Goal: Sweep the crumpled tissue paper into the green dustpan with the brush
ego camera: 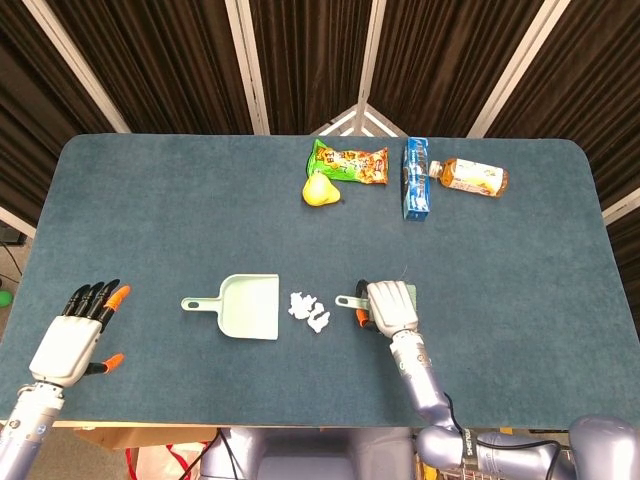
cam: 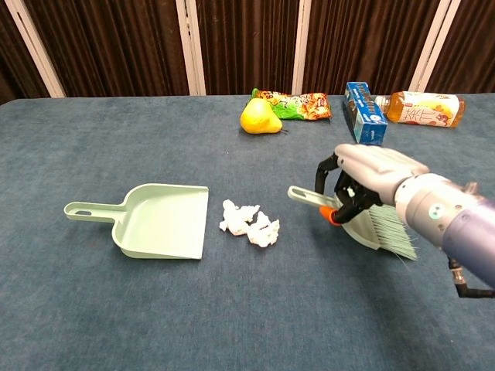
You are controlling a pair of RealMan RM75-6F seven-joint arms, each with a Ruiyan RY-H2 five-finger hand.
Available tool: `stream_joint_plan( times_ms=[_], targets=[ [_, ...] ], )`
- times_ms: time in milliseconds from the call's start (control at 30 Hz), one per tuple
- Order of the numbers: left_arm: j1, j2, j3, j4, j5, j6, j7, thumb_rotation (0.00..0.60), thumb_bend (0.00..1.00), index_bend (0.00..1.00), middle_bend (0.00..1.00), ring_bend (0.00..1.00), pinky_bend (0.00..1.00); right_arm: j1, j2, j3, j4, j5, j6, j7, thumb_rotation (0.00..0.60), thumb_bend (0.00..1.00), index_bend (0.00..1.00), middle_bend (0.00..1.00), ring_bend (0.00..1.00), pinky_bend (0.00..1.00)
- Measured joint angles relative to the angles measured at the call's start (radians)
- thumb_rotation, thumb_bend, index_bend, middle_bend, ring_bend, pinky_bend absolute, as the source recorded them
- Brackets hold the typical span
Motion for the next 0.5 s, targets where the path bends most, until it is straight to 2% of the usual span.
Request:
stream_joint_plan(
  times_ms=[233,333,500],
  targets=[
    [-0.02,0.017,-0.006,-0.055,-0.013,-0.029,0.052,0.6,0.0,0.0,0.0,0.0,0.01,0.001,0.069,0.035,-0.105,0.037,0.008,0.004,0.6,0.52,0.79,0.86,0.92,0.78],
    [-0.035,0.024,-0.014,-0.103,-0.022,-0.047,0.089,0.6,0.0,0.0,0.0,0.0,0.01,-0.002,0.106,0.051,-0.161,0.055,0.011,0.016,0.6,0.58,0.79,0.86,0.92,0.78],
    [-0.07,0.025,-0.036,-0.187,-0.055,-0.08,0.18,0.6,0.01,0.0,0.0,0.0,0.01,-0.006,0.183,0.072,-0.249,0.072,0.02,0.036,0.6,0.59,0.79,0.86,0.92,0.78]
  ],
)
